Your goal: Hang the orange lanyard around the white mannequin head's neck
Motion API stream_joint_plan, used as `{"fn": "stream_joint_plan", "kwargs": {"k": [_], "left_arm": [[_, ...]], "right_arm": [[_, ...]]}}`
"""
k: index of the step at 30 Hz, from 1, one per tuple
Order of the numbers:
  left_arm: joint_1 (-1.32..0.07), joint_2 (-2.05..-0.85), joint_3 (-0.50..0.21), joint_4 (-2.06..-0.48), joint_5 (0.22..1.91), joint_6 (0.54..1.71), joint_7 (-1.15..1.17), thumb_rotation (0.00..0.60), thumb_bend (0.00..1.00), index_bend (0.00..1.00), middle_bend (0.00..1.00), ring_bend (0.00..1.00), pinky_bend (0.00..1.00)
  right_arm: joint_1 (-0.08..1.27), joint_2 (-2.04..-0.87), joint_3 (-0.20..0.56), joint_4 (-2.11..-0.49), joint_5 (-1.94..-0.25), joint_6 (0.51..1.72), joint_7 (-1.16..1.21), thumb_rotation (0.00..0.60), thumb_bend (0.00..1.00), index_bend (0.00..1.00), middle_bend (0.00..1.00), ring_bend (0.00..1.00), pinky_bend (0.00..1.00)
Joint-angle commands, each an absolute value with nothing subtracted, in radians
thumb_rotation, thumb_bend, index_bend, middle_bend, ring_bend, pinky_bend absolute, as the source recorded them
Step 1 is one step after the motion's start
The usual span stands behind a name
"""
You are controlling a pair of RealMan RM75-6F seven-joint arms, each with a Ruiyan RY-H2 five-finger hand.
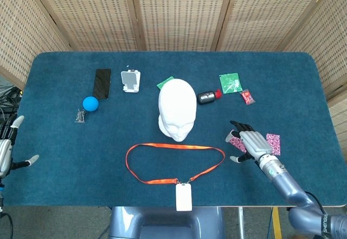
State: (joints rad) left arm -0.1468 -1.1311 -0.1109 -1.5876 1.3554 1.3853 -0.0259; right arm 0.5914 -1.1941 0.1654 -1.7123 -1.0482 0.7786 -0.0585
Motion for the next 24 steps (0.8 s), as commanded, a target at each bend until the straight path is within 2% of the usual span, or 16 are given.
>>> {"fn": "stream_joint_plan", "kwargs": {"k": [1,14,24], "left_arm": [[-0.148,-1.132,-0.110,-1.587,1.353,1.382,-0.026,0.600,0.00,0.00,0.00,0.00,0.00],[-0.154,-1.134,-0.115,-1.578,1.336,1.370,-0.027,0.600,0.00,0.00,0.00,0.00,0.00],[-0.162,-1.142,-0.119,-1.569,1.318,1.354,-0.016,0.600,0.00,0.00,0.00,0.00,0.00]], "right_arm": [[0.635,-1.247,0.163,-1.687,-0.975,0.776,-0.134,0.600,0.46,0.41,0.00,0.00,0.00],[0.746,-1.427,0.122,-1.580,-0.759,0.828,-0.380,0.600,0.49,0.44,0.00,0.00,0.00],[0.792,-1.522,0.121,-1.511,-0.662,0.857,-0.445,0.600,0.49,0.47,0.00,0.00,0.00]]}}
